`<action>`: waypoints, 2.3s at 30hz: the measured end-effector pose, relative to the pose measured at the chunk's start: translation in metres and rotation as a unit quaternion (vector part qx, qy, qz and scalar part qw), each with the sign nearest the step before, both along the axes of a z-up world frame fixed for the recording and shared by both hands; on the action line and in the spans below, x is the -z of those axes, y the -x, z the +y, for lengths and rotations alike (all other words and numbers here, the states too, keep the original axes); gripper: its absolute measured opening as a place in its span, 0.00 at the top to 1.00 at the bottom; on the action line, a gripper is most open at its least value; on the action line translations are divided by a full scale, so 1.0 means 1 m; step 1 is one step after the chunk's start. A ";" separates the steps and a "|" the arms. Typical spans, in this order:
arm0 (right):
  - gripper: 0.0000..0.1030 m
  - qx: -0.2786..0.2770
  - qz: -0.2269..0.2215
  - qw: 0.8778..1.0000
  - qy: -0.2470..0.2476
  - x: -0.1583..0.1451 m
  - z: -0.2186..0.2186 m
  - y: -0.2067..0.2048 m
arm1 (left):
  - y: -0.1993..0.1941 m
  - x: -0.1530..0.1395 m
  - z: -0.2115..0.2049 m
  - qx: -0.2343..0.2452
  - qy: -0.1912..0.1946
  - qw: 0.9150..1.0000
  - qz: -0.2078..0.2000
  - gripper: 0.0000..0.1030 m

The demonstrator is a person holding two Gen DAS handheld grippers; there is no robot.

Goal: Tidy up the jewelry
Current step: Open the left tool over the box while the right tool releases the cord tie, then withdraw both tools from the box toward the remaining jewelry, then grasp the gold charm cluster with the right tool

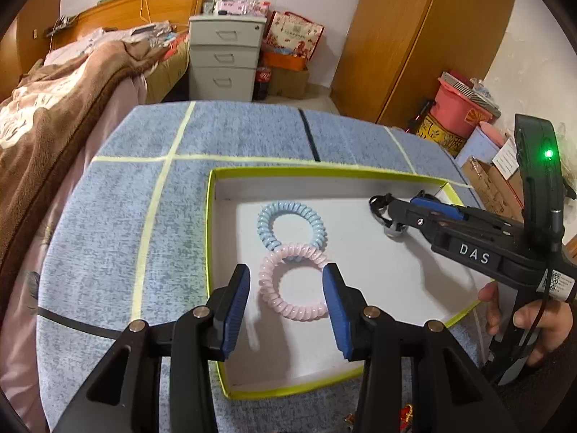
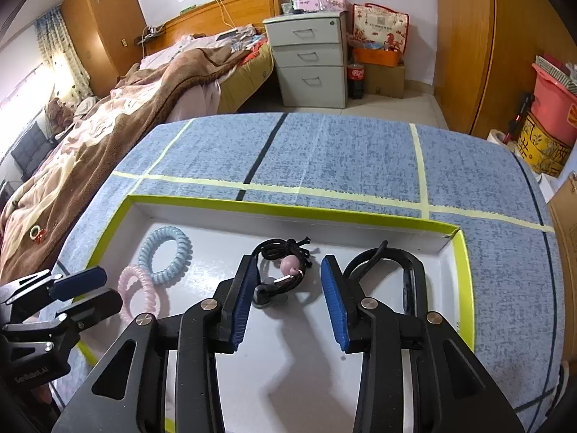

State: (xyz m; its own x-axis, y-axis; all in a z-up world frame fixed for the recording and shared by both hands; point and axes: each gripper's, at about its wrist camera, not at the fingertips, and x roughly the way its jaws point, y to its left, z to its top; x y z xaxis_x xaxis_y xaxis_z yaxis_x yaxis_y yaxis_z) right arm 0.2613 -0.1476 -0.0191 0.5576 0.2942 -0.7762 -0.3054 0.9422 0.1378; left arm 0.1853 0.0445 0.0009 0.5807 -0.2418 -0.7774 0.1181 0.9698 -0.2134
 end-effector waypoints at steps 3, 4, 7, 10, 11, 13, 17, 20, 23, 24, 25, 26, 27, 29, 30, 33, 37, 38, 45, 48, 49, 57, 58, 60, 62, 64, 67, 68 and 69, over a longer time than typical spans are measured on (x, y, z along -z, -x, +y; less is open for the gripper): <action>0.59 -0.002 -0.008 1.000 -0.004 -0.006 -0.001 0.008 | 0.006 -0.008 -0.001 -0.001 -0.002 1.000 -0.009 0.51; 0.59 -0.002 -0.012 1.000 -0.006 -0.009 -0.002 0.013 | 0.009 -0.010 -0.001 -0.002 -0.002 1.000 -0.012 0.51; 0.59 -0.002 -0.025 1.000 -0.013 -0.018 -0.007 0.027 | 0.020 -0.018 -0.002 -0.001 0.005 1.000 -0.025 0.51; 0.59 0.000 -0.035 0.999 -0.023 -0.026 -0.012 0.042 | 0.033 -0.025 -0.002 -0.002 0.010 0.999 -0.033 0.49; 0.58 0.001 -0.038 0.999 -0.026 -0.029 -0.014 0.047 | 0.037 -0.026 -0.002 -0.003 0.010 0.999 -0.035 0.49; 0.58 0.004 -0.044 0.999 -0.030 -0.033 -0.018 0.058 | 0.046 -0.029 -0.001 -0.006 0.017 0.999 -0.040 0.49; 0.58 0.006 -0.055 0.998 -0.034 -0.041 -0.028 0.085 | 0.066 -0.033 0.002 -0.011 0.021 0.999 -0.048 0.49; 0.58 0.015 -0.059 0.997 -0.037 -0.042 -0.036 0.102 | 0.081 -0.035 0.006 -0.017 0.028 0.998 -0.055 0.49; 0.58 0.019 -0.060 0.997 -0.034 -0.041 -0.042 0.118 | 0.095 -0.034 0.009 -0.023 0.029 0.998 -0.058 0.49; 0.58 0.023 -0.062 0.997 -0.029 -0.039 -0.045 0.126 | 0.100 -0.033 0.010 -0.024 0.030 0.998 -0.058 0.49; 0.58 0.024 -0.061 0.997 -0.029 -0.038 -0.046 0.131 | 0.104 -0.032 0.010 -0.025 0.032 0.998 -0.057 0.49; 0.58 0.025 -0.059 0.998 -0.029 -0.035 -0.048 0.136 | 0.109 -0.031 0.011 -0.026 0.033 0.998 -0.056 0.49; 0.58 0.024 -0.054 0.998 -0.029 -0.031 -0.050 0.142 | 0.114 -0.030 0.011 -0.027 0.035 0.997 -0.056 0.49; 0.58 0.022 -0.045 0.999 -0.020 -0.023 -0.050 0.150 | 0.123 -0.027 0.013 -0.031 0.037 0.997 -0.055 0.49; 0.58 0.022 -0.042 0.999 -0.015 -0.019 -0.050 0.155 | 0.126 -0.027 0.013 -0.032 0.038 0.997 -0.055 0.49; 0.58 0.017 -0.034 0.999 -0.019 -0.009 -0.053 0.165 | 0.138 -0.023 0.016 -0.036 0.038 0.997 -0.054 0.49; 0.58 0.011 -0.022 1.000 -0.007 0.004 -0.050 0.173 | 0.152 -0.018 0.021 -0.042 0.040 0.997 -0.053 0.49; 0.58 0.008 -0.022 1.000 -0.004 0.006 -0.049 0.175 | 0.155 -0.017 0.023 -0.044 0.042 0.997 -0.052 0.49; 0.58 0.002 -0.010 1.000 0.003 0.014 -0.046 0.176 | 0.178 -0.007 0.034 -0.061 0.043 0.996 -0.047 0.49; 0.58 -0.008 -0.008 1.000 0.012 0.017 -0.041 0.178 | 0.182 -0.005 0.038 -0.068 0.041 0.996 -0.044 0.49; 0.58 -0.011 -0.008 1.000 0.017 0.018 -0.038 0.179 | 0.183 -0.004 0.038 -0.070 0.042 0.996 -0.044 0.49; 0.58 0.000 -0.018 0.999 0.040 0.020 -0.038 0.184 | 0.190 0.001 0.041 -0.073 0.045 0.995 -0.041 0.49; 0.58 -0.002 -0.018 0.999 0.042 0.020 -0.037 0.184 | 0.191 0.002 0.042 -0.073 0.045 0.995 -0.041 0.49; 0.58 -0.010 -0.015 0.999 0.051 0.022 -0.033 0.186 | 0.192 0.004 0.044 -0.076 0.047 0.995 -0.040 0.49; 0.58 -0.009 -0.018 0.998 0.065 0.023 -0.029 0.187 | 0.191 0.005 0.045 -0.077 0.051 0.995 -0.039 0.49; 0.59 -0.011 -0.021 0.997 0.074 0.022 -0.026 0.187 | 0.190 0.007 0.046 -0.079 0.052 0.995 -0.038 0.49; 0.69 -0.011 -0.025 0.997 0.075 0.022 -0.025 0.186 | 0.188 0.009 0.045 -0.077 0.054 0.995 -0.038 0.49; 0.72 -0.010 -0.025 0.997 0.074 0.022 -0.026 0.187 | 0.186 0.009 0.044 -0.076 0.054 0.995 -0.039 0.49; 0.75 -0.009 -0.025 0.997 0.073 0.022 -0.026 0.186 | 0.185 0.009 0.044 -0.075 0.055 0.995 -0.039 0.49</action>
State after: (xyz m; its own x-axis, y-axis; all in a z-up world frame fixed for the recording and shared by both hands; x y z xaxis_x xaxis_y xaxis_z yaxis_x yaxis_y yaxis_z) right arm 0.0749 -0.1740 -0.0412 0.5926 0.1898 -0.7828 -0.3249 0.9456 -0.0167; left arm 0.0002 0.0881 -0.0080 0.6740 -0.2296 -0.7022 -0.0052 0.9490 -0.3153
